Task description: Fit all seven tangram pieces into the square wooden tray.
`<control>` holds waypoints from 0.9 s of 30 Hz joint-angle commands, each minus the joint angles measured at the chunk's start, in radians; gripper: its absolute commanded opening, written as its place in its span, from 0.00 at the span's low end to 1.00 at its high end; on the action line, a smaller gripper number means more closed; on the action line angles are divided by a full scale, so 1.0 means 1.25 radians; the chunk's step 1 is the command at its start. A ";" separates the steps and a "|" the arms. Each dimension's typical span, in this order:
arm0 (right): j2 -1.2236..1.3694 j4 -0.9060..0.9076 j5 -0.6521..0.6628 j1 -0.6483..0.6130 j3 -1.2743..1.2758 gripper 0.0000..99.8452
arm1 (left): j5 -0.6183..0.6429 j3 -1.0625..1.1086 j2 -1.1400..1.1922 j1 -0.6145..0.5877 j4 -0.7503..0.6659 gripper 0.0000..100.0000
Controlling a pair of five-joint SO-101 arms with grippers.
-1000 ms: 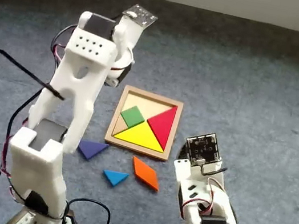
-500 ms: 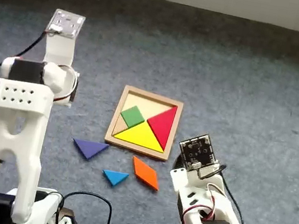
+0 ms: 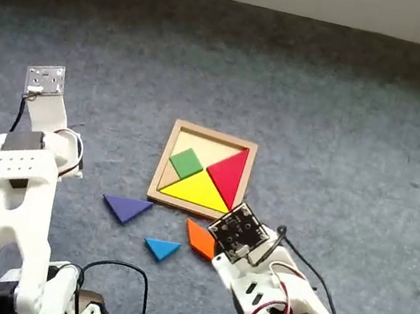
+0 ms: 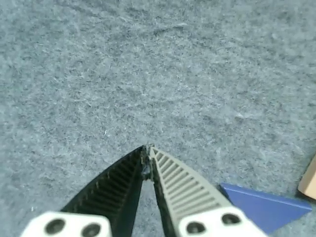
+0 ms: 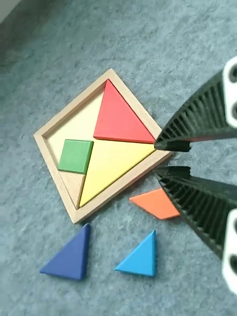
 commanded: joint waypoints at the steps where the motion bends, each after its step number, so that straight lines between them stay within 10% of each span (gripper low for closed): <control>1: 0.166 0.024 0.012 -0.019 -0.109 0.07 | 0.042 -0.002 -0.025 -0.010 -0.022 0.01; 15: 0.783 0.019 0.082 -0.247 -0.393 0.08 | 0.060 -0.017 -0.025 -0.052 -0.022 0.01; 27: 1.123 -0.128 0.076 -0.321 -0.495 0.30 | 0.060 -0.031 -0.025 -0.171 -0.023 0.01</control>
